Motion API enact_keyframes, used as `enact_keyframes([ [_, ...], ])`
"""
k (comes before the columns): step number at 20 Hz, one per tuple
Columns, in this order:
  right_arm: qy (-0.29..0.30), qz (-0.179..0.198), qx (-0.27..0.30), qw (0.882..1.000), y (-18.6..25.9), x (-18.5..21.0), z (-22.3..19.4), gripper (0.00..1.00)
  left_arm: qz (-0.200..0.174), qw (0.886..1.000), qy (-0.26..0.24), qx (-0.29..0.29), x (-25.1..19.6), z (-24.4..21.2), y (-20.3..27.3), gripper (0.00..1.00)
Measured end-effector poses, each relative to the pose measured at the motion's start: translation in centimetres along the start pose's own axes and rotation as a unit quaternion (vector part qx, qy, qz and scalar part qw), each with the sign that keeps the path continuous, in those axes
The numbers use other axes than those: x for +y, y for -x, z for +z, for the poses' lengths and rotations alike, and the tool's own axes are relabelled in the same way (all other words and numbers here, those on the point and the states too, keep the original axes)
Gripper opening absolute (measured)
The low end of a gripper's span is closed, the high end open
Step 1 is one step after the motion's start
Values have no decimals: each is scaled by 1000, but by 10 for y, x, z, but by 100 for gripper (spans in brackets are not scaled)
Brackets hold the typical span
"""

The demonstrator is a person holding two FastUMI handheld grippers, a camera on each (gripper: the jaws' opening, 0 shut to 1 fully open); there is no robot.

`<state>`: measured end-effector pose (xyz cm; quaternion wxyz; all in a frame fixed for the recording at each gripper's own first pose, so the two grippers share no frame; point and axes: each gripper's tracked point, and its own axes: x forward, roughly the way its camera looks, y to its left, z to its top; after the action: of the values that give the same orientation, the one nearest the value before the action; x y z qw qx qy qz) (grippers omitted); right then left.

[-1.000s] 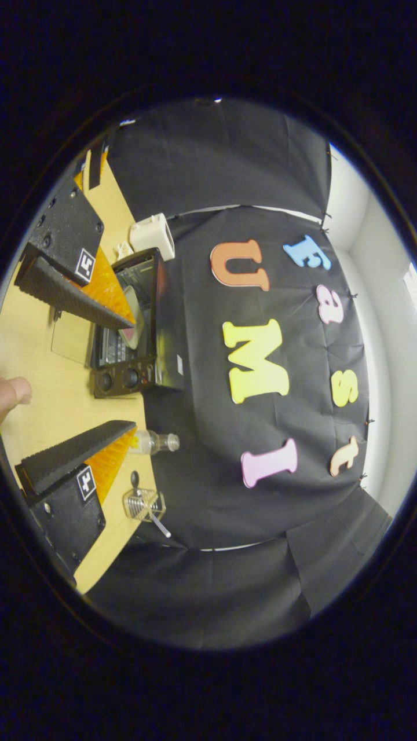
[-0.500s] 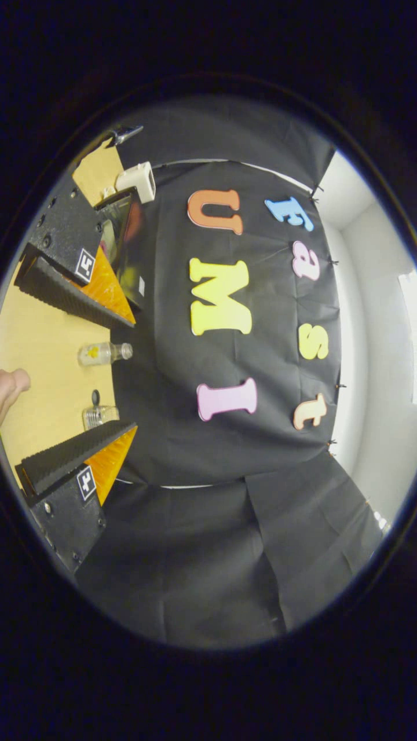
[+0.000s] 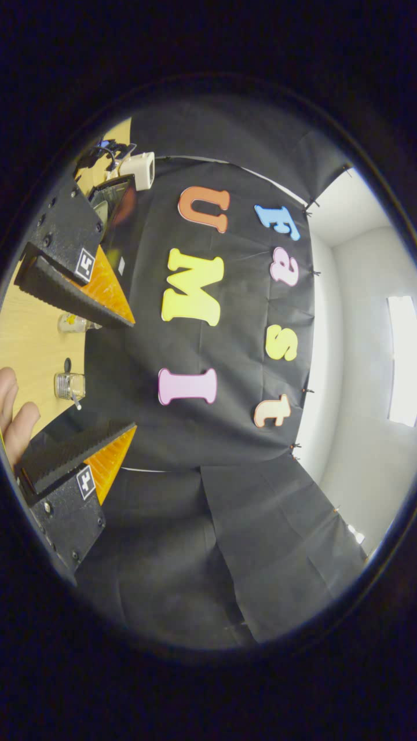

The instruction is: Open the electric oven with the left hand, put the food in, and close the electric oven.

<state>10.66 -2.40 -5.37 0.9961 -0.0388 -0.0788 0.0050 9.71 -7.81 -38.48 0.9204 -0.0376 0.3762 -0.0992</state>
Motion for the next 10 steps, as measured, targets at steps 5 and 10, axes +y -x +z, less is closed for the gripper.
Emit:
enact_keyframes([
  [5,-18,4,29,999,0,-10,-9,96,-4,1000,7,14,1,2,1,94],
  [10,-27,0,46,999,-3,-17,-16,96,8,1000,-6,-3,0,17,9,94],
])
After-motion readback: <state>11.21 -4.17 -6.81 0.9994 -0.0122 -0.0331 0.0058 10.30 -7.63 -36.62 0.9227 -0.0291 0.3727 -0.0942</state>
